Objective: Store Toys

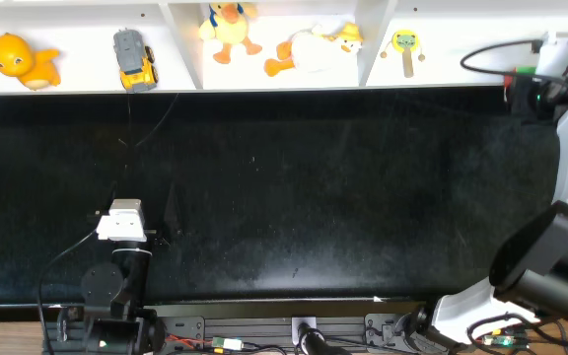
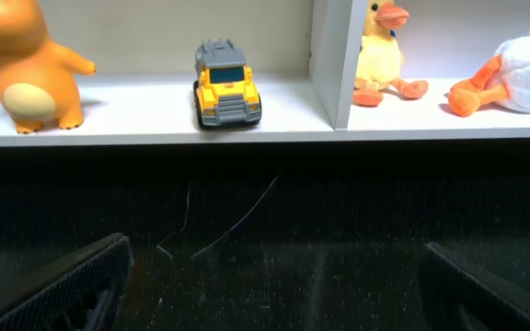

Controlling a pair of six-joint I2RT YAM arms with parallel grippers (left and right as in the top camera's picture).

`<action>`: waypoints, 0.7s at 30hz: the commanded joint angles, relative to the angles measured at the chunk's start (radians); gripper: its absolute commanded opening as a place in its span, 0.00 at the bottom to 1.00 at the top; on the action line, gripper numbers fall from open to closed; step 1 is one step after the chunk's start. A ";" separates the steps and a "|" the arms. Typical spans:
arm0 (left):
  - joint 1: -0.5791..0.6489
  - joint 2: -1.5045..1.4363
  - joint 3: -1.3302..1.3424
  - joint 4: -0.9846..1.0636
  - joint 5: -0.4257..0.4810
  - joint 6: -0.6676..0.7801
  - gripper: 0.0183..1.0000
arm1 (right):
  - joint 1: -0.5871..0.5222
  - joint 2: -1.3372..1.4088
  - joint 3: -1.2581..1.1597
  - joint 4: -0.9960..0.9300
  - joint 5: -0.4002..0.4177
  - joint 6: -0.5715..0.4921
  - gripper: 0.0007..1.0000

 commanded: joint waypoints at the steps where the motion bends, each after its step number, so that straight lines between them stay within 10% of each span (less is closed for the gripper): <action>1: -0.006 -0.012 -0.003 0.000 -0.008 0.007 1.00 | 0.017 0.043 0.089 -0.002 -0.011 0.024 0.46; 21: -0.006 -0.012 -0.003 0.000 -0.008 0.007 1.00 | 0.045 0.146 0.168 0.021 -0.095 0.087 0.48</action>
